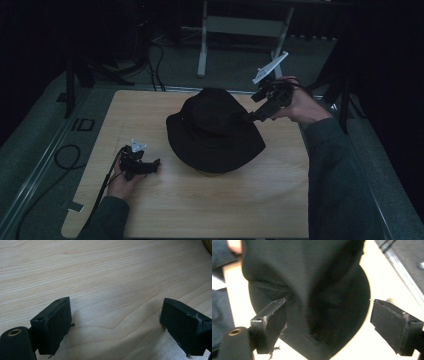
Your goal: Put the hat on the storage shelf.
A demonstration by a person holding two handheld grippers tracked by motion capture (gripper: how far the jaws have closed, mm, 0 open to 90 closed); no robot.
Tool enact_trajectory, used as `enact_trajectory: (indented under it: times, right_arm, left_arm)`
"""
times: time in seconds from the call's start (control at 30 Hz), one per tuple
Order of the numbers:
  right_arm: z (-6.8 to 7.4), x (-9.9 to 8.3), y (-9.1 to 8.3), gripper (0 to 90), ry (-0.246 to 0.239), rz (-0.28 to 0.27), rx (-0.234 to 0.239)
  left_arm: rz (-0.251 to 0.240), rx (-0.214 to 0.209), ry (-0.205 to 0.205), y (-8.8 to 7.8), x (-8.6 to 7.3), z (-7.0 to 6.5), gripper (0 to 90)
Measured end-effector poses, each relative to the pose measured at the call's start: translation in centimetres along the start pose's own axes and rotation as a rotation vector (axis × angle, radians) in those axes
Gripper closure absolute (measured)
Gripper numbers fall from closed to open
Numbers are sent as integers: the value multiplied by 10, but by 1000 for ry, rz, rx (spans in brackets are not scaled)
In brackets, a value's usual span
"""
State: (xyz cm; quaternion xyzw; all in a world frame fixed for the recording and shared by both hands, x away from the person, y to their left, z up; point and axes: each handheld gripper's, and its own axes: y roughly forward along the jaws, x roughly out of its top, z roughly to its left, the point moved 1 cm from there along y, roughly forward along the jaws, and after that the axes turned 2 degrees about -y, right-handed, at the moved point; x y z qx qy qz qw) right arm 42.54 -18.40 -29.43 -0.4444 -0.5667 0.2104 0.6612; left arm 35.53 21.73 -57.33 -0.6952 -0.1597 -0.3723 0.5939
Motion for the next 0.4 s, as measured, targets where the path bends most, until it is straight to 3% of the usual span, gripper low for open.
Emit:
enact_trajectory:
  times: [0.13, 0.4]
  right_arm:
    - [-4, -9, -7, 106, 19, -16, -30]
    - [-11, -32, -12, 106, 60, 3, -70]
  left_arm:
    - [0, 0, 0, 0, 0, 0, 108]
    - [0, 1, 0, 0, 0, 0, 108]
